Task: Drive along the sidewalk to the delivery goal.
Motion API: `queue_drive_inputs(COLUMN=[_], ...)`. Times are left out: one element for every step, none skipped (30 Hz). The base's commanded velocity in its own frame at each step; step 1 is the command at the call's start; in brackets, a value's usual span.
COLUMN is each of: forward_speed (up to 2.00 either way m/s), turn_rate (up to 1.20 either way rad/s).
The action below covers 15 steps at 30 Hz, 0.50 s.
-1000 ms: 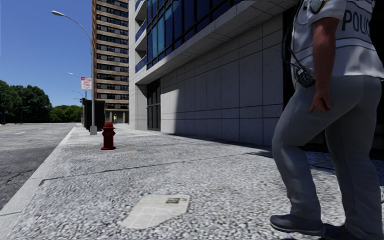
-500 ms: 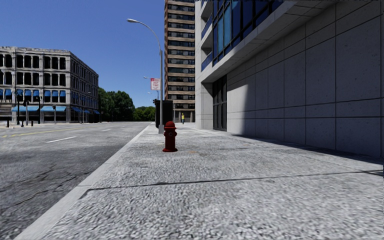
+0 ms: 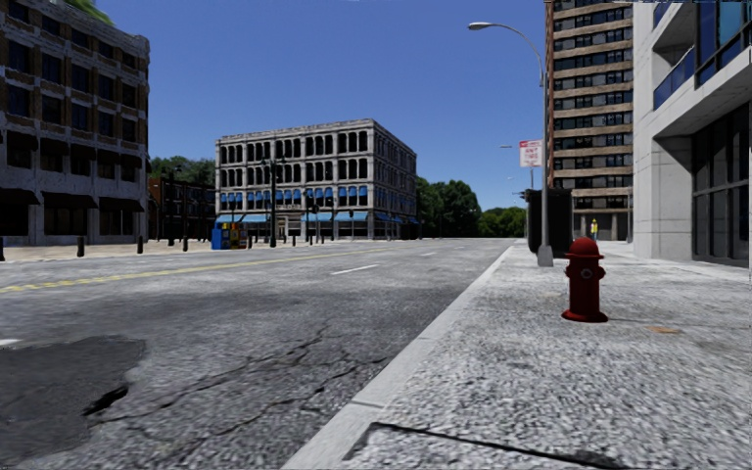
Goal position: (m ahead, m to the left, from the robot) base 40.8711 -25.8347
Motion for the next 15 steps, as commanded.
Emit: queue_drive_inputs(forward_speed=[1.87, 1.87, 1.87, 1.87, 1.87, 1.87, 1.87, 1.87, 1.87, 1.87, 1.87, 1.87, 1.87, 1.87, 1.87], turn_rate=[0.0, 0.0, -1.2, -1.2, -1.2, -1.2, -1.2, -1.2, -1.2, -1.2, -1.2, -1.2, -1.2, -1.2, -1.2])
